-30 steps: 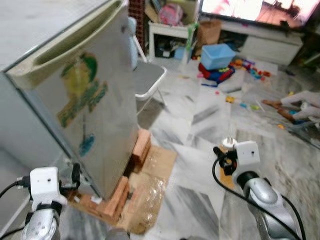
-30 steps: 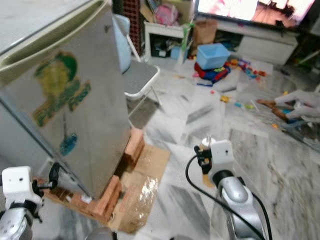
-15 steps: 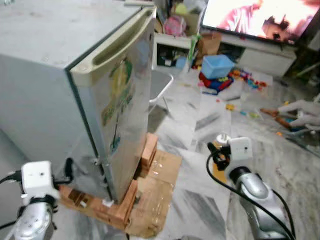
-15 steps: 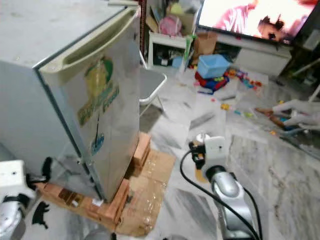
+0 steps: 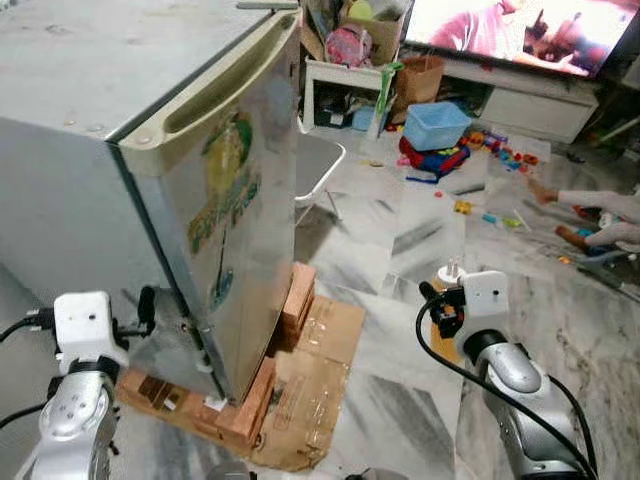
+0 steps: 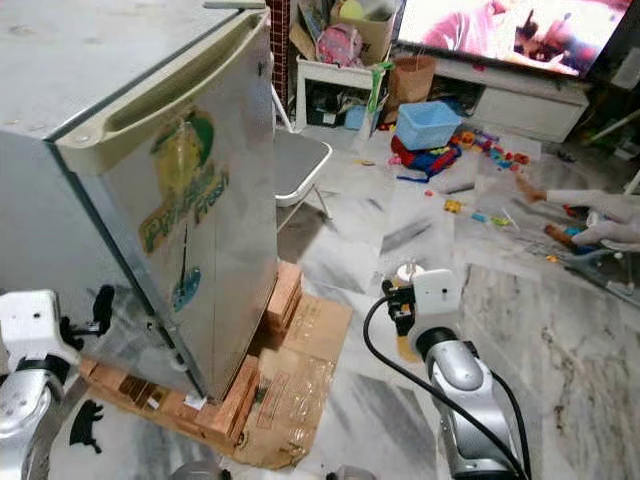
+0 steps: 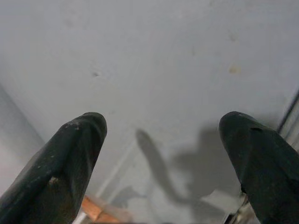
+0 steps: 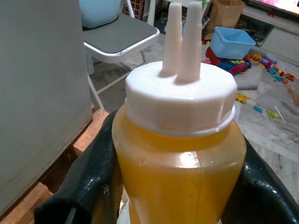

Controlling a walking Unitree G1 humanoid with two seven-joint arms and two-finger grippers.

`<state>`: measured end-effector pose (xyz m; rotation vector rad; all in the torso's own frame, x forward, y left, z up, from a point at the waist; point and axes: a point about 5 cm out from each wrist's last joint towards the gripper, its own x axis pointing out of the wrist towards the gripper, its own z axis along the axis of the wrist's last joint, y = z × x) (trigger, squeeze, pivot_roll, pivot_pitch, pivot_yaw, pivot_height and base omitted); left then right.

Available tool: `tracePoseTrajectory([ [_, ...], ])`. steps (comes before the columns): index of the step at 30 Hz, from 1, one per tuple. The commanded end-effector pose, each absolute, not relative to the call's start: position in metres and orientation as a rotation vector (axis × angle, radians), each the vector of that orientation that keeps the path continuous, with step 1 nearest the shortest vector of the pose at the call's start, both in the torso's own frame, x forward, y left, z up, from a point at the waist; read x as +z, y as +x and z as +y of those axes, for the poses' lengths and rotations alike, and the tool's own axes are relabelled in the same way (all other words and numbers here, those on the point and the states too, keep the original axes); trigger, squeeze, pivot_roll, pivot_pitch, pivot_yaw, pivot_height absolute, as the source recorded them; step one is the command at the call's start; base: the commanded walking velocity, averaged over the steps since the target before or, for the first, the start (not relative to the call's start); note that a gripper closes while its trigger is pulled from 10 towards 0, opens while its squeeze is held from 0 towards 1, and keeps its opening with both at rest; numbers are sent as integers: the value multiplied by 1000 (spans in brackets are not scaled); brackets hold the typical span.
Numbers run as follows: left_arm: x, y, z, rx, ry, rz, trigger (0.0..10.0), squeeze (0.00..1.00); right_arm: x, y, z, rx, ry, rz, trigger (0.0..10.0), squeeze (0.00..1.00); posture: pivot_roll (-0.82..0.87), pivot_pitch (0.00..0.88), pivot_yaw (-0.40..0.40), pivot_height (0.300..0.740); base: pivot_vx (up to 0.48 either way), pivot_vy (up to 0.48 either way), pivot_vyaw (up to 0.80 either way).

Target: Restocking fridge

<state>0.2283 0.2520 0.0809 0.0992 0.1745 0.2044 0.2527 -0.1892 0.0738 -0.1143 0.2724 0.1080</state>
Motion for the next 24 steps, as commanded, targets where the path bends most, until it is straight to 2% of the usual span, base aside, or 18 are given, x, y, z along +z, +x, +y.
tracePoseTrajectory([
  [1,77,234,253,189,83,215,10000,0,78,255,-195,89,-124,256,10000,0,93,0,-70,740,0,0,0],
  [10,80,266,245,180,34,218,10000,0,74,244,-208,27,-137,276,10000,0,78,0,-68,740,0,0,0],
  [13,80,278,221,66,-1,222,10000,0,74,244,-211,-35,-40,294,10000,0,75,0,-70,740,0,0,0],
  [19,83,298,172,-168,-2,228,10000,0,78,250,-210,-40,-52,267,10000,0,71,0,-74,740,0,0,0],
  [24,82,290,125,-472,-20,250,10000,0,77,248,-222,-126,-63,283,10000,0,70,0,-77,740,0,0,0],
])
